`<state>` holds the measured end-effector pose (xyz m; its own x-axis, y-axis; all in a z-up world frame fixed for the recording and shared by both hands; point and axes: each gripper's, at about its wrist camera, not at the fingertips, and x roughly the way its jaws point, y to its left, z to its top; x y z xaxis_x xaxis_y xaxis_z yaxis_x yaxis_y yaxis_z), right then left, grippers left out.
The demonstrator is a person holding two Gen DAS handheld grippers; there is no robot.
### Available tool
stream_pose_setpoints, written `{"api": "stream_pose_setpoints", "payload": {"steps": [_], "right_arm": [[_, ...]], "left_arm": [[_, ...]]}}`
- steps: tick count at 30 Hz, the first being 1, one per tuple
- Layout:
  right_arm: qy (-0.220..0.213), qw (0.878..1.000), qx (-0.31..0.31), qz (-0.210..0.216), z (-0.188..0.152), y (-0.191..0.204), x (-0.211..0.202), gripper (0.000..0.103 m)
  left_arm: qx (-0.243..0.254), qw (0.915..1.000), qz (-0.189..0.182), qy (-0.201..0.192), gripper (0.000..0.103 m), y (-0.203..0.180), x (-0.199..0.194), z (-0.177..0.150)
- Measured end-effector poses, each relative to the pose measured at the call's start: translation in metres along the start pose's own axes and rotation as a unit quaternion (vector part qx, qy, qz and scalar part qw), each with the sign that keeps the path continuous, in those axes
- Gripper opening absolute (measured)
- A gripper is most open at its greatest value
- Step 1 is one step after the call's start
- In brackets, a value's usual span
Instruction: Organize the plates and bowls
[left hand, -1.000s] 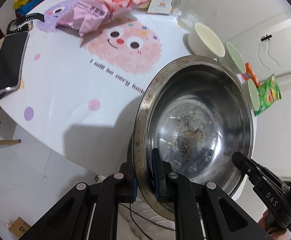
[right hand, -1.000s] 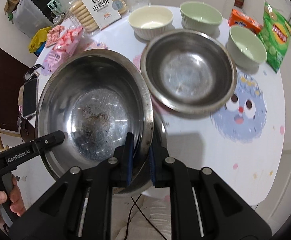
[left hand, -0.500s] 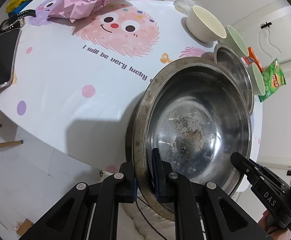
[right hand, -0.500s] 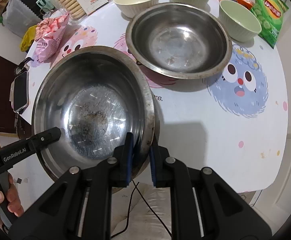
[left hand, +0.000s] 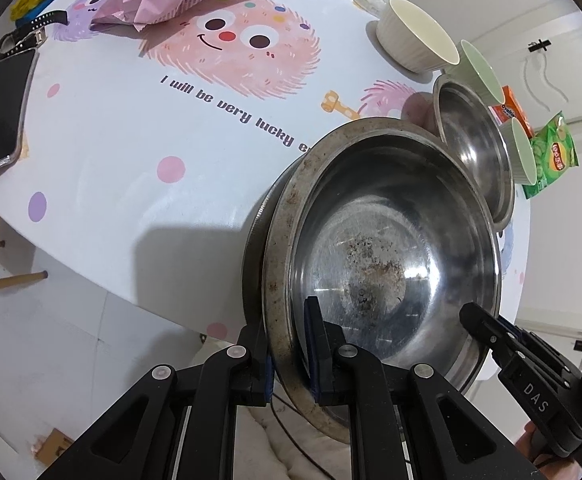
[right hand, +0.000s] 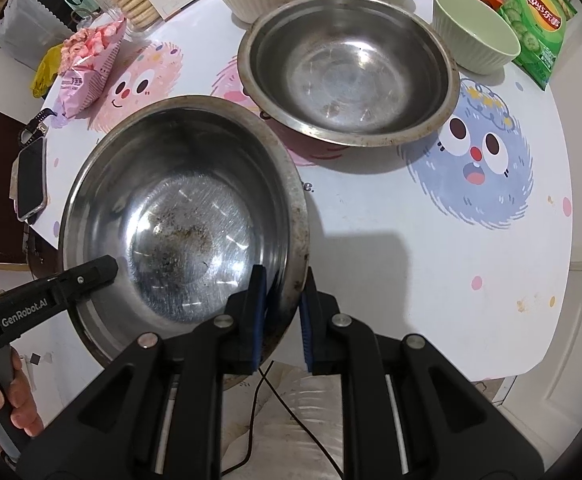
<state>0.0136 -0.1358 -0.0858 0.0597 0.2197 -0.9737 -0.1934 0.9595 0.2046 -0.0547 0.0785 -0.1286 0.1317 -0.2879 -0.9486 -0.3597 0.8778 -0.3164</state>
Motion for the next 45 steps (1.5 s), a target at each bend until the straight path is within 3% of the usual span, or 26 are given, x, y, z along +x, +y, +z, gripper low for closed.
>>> {"api": "stream_pose_setpoints", "payload": {"steps": [12, 20, 26, 31, 39, 45], "right_arm": [[0.022, 1.0, 0.002, -0.011, 0.001, -0.002, 0.008, 0.018], [0.033, 0.999, 0.002, -0.013, 0.001, -0.001, 0.011, 0.019], [0.04, 0.999, 0.002, -0.007, 0.001, -0.001, 0.013, 0.019], [0.044, 0.999, 0.003, -0.006, 0.0, 0.0, 0.015, 0.019], [0.047, 0.999, 0.008, -0.005, 0.0, -0.002, 0.015, 0.021], [0.039, 0.999, 0.013, -0.008, 0.001, -0.003, 0.009, 0.039]], "left_arm": [[-0.014, 0.9997, 0.006, 0.021, 0.014, 0.0, 0.007, 0.004], [-0.026, 0.9993, -0.004, 0.025, 0.02, 0.0, 0.009, 0.004], [-0.033, 0.9989, -0.02, 0.027, 0.033, -0.002, 0.006, 0.005], [-0.027, 0.9991, -0.026, 0.021, 0.053, -0.008, -0.001, 0.007], [-0.031, 0.9992, -0.022, 0.011, 0.06, -0.003, -0.008, 0.01], [-0.032, 0.9993, -0.02, -0.003, 0.072, 0.004, -0.016, 0.008]]}}
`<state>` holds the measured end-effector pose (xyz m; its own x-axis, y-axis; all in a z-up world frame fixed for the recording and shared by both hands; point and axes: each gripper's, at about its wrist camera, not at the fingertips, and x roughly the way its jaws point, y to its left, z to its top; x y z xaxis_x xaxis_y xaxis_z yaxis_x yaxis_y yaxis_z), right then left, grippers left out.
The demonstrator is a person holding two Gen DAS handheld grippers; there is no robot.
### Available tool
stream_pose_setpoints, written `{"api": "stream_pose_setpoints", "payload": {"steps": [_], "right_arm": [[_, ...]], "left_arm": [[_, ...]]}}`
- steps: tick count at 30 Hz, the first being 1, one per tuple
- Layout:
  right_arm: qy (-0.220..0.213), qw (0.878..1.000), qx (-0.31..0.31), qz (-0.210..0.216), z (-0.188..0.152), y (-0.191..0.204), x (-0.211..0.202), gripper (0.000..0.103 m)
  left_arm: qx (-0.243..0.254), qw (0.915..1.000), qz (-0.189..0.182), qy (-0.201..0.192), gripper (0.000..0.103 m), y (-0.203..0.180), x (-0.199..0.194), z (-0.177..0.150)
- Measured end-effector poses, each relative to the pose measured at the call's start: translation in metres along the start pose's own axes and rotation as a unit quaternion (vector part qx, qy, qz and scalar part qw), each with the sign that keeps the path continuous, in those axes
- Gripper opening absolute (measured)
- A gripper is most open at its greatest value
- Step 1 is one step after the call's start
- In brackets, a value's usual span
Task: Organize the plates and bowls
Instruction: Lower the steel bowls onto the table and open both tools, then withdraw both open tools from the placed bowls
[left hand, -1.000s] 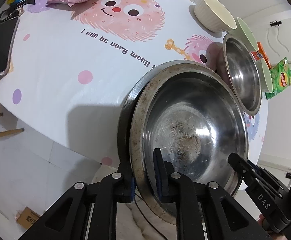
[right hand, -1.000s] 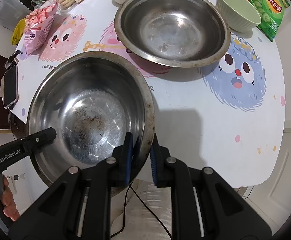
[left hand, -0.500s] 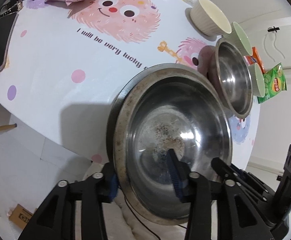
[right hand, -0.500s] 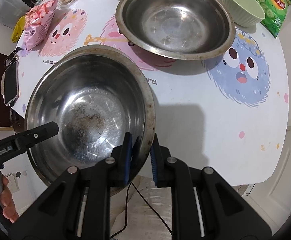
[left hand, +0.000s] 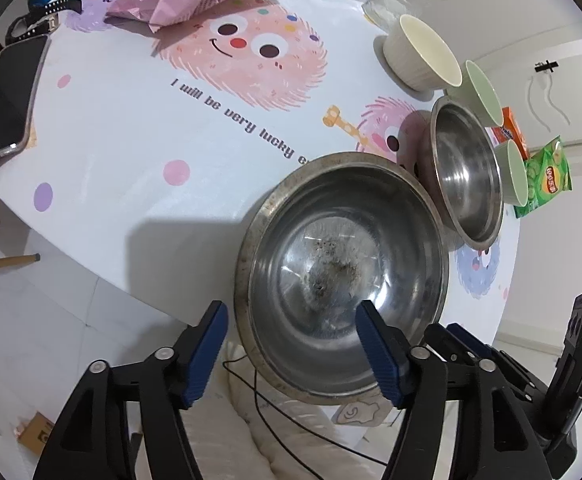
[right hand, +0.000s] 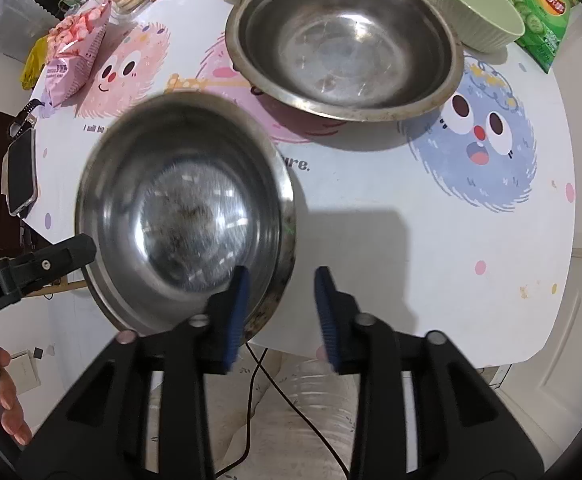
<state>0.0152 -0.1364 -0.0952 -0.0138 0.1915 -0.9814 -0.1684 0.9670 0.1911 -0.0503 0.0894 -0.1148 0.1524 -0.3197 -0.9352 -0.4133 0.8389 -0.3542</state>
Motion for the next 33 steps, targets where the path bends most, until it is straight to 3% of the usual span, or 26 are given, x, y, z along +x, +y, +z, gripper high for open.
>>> {"api": "stream_pose_setpoints", "payload": {"steps": [4, 9, 13, 24, 33], "right_arm": [[-0.008, 1.0, 0.01, 0.003, 0.001, -0.003, -0.008, 0.049], [-0.021, 1.0, 0.018, 0.007, 0.003, -0.008, -0.02, 0.05], [-0.034, 0.999, 0.033, 0.013, 0.005, -0.019, -0.031, 0.051], [-0.065, 0.994, 0.087, 0.013, 0.027, -0.068, -0.053, 0.056], [-0.057, 0.988, 0.135, 0.052, 0.06, -0.107, -0.04, 0.065]], "left_arm": [[0.008, 0.9998, 0.002, -0.017, 0.084, -0.002, -0.008, 0.001], [0.027, 0.999, 0.004, -0.035, 0.09, -0.011, -0.016, 0.005], [0.045, 0.9979, 0.008, -0.046, 0.103, -0.024, -0.019, 0.009], [0.096, 0.994, 0.013, -0.052, 0.103, -0.073, -0.013, 0.038], [0.117, 0.9922, 0.03, -0.033, 0.103, -0.109, 0.014, 0.075]]}}
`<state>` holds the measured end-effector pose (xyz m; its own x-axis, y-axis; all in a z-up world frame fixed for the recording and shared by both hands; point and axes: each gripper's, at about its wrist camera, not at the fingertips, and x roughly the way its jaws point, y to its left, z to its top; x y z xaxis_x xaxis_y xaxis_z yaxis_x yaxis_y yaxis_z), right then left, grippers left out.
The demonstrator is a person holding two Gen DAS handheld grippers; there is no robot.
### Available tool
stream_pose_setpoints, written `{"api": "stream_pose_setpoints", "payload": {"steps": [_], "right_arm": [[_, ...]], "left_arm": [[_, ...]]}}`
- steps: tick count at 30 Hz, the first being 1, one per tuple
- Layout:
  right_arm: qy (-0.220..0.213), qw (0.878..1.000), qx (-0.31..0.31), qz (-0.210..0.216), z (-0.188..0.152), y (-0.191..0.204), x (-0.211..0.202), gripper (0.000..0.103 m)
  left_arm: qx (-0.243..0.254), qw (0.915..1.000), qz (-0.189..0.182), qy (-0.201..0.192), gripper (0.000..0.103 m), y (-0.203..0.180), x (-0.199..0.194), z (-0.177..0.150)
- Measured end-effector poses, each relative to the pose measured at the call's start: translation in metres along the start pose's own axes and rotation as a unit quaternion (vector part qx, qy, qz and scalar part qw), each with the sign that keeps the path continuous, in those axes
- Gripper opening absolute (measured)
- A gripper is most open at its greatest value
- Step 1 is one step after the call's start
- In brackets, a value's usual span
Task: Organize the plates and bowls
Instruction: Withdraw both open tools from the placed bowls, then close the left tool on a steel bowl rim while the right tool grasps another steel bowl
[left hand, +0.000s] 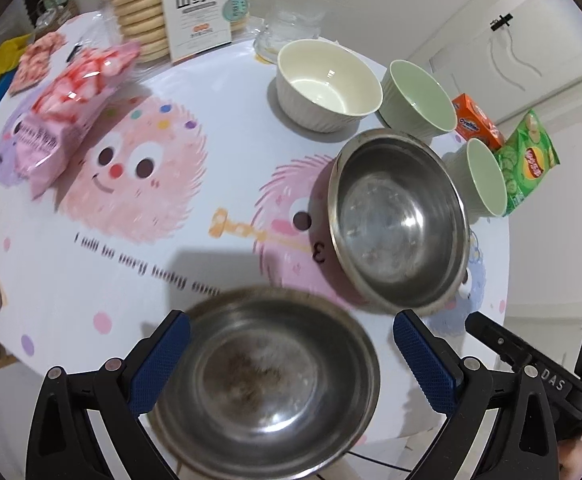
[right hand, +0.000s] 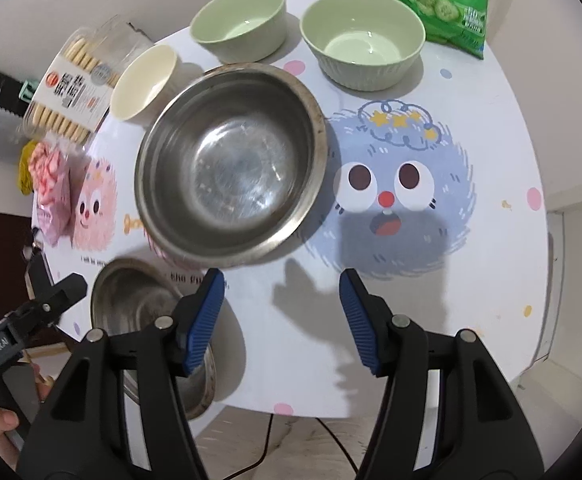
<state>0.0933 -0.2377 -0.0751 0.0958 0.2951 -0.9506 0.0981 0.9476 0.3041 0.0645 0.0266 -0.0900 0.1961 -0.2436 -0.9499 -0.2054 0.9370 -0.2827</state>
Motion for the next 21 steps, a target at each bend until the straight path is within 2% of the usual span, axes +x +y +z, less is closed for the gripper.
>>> {"api": "stream_pose_setpoints", "payload": {"steps": [3, 5, 11, 21], "right_arm": [[0.0, 1.0, 0.005, 0.01, 0.012, -0.004, 0.007, 0.072], [-0.001, 1.0, 0.004, 0.011, 0.02, -0.005, 0.01, 0.085], [0.016, 1.0, 0.003, 0.018, 0.04, -0.009, 0.027, 0.087], [0.021, 1.0, 0.015, -0.006, 0.066, -0.022, 0.045, 0.088]], "left_arm": [[0.002, 0.9999, 0.004, 0.011, 0.103, -0.007, 0.011, 0.014], [0.004, 0.9998, 0.01, 0.015, 0.103, -0.01, 0.018, 0.022], [0.012, 0.9993, 0.023, 0.026, 0.103, -0.019, 0.035, 0.042], [0.009, 0.9976, 0.043, 0.054, 0.103, -0.024, 0.065, 0.064]]}}
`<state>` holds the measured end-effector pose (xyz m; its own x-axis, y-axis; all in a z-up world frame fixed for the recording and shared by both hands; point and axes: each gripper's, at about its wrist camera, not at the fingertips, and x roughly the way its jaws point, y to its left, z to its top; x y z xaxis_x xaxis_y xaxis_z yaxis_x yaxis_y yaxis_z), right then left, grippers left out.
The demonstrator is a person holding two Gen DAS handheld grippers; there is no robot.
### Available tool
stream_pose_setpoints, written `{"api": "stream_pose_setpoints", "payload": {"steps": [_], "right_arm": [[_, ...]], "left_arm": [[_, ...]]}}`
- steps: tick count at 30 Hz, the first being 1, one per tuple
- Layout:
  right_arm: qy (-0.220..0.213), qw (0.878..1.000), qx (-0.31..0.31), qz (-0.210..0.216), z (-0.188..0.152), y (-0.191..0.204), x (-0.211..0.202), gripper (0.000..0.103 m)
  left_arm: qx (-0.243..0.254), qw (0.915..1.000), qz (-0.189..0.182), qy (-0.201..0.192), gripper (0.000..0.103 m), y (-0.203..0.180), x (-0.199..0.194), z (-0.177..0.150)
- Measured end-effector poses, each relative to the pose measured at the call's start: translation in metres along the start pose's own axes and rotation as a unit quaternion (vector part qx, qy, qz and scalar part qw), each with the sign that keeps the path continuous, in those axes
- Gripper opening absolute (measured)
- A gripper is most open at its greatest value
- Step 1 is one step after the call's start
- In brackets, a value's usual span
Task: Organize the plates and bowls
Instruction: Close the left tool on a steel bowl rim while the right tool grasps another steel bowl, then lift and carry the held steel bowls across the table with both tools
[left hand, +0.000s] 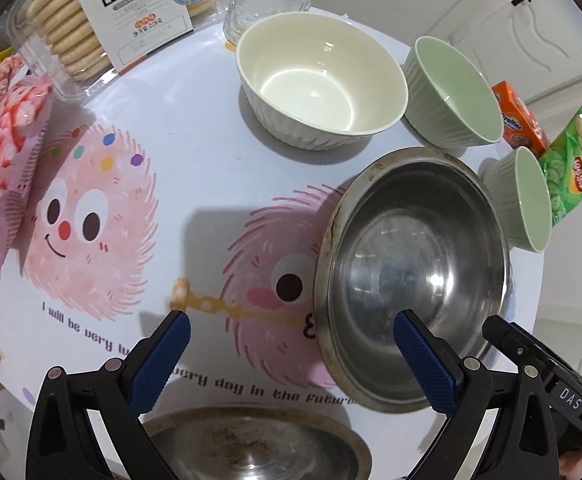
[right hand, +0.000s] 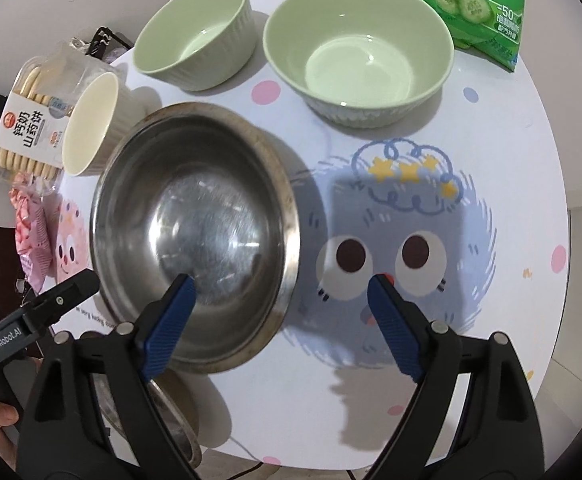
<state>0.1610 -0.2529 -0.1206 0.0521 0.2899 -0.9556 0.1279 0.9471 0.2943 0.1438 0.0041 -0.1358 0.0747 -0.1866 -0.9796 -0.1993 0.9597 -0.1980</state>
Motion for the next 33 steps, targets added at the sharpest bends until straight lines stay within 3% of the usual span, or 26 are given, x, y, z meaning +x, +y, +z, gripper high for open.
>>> {"api": "stream_pose_setpoints", "payload": {"steps": [14, 16, 20, 22, 23, 28, 33], "right_arm": [[0.006, 1.0, 0.007, -0.008, 0.016, -0.003, 0.015, 0.088], [0.006, 1.0, 0.003, -0.009, 0.016, -0.002, 0.016, 0.08], [0.014, 1.0, -0.003, -0.011, 0.016, 0.001, 0.02, 0.057], [0.018, 1.0, -0.001, -0.01, 0.015, 0.001, 0.022, 0.047], [0.02, 1.0, -0.002, -0.01, 0.015, 0.001, 0.023, 0.038], [0.021, 1.0, -0.008, -0.011, 0.012, -0.001, 0.022, 0.018], [0.005, 1.0, -0.019, -0.01, 0.009, 0.001, 0.013, 0.014]], "left_arm": [[-0.009, 0.9998, 0.0, 0.015, 0.1, -0.004, 0.023, 0.016], [-0.012, 0.9998, 0.0, 0.015, 0.082, -0.005, 0.025, 0.02], [-0.012, 0.9997, 0.0, 0.021, 0.06, -0.004, 0.028, 0.023], [-0.013, 0.9997, -0.005, 0.021, 0.044, -0.005, 0.029, 0.022], [-0.013, 0.9997, -0.007, 0.022, 0.041, -0.004, 0.029, 0.022], [-0.006, 0.9993, -0.029, 0.021, 0.016, -0.01, 0.026, 0.018], [0.009, 0.9993, -0.034, 0.011, 0.011, -0.017, 0.021, 0.017]]}}
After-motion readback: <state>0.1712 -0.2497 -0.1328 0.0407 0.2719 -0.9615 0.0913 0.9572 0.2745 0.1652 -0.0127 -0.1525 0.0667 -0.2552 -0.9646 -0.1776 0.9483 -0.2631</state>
